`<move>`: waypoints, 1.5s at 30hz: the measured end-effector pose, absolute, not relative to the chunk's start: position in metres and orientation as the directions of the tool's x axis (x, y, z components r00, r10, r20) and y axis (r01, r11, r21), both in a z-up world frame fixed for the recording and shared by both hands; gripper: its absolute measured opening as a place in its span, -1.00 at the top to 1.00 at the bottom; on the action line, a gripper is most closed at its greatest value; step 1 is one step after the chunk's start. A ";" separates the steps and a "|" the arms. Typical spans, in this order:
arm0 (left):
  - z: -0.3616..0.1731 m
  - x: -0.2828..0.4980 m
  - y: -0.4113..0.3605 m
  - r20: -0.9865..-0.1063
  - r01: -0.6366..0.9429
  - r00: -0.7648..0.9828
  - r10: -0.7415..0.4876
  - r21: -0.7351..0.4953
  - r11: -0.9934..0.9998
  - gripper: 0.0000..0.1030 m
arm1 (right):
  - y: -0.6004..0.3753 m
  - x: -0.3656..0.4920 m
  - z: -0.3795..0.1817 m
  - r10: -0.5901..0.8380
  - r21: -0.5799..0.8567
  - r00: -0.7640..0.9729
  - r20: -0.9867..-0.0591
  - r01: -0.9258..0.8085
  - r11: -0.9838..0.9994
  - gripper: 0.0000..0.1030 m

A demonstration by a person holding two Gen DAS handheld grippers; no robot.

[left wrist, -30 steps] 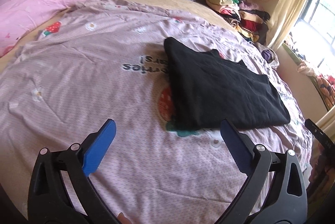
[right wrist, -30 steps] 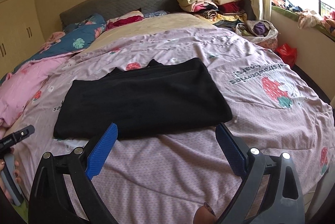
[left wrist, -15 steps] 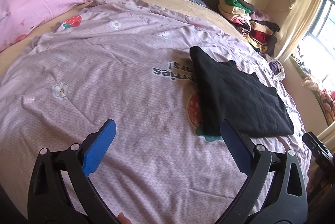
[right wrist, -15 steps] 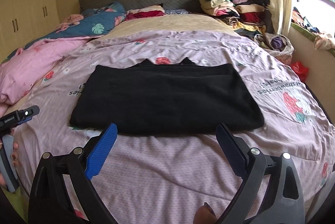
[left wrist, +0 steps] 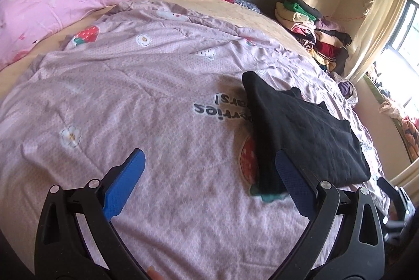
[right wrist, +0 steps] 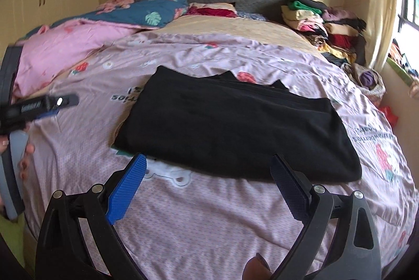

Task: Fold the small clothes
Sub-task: 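Nudge the folded sweatshirt edge with the left tool, then lift away, then close the right tool on one end of the folded black sweatshirt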

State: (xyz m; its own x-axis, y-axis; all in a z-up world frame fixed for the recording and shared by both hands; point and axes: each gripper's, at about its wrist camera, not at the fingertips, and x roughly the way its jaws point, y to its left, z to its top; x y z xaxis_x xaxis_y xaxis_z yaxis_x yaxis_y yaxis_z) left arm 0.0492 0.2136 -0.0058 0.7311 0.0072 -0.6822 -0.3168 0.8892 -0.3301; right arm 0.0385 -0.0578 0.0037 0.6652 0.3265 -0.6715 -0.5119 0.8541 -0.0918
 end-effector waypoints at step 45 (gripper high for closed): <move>-0.060 0.258 0.194 -0.835 -0.207 0.544 -0.082 -0.228 0.951 -0.81 | 0.047 0.090 -0.091 0.210 -0.450 0.725 -0.656 -0.599 0.663 -0.82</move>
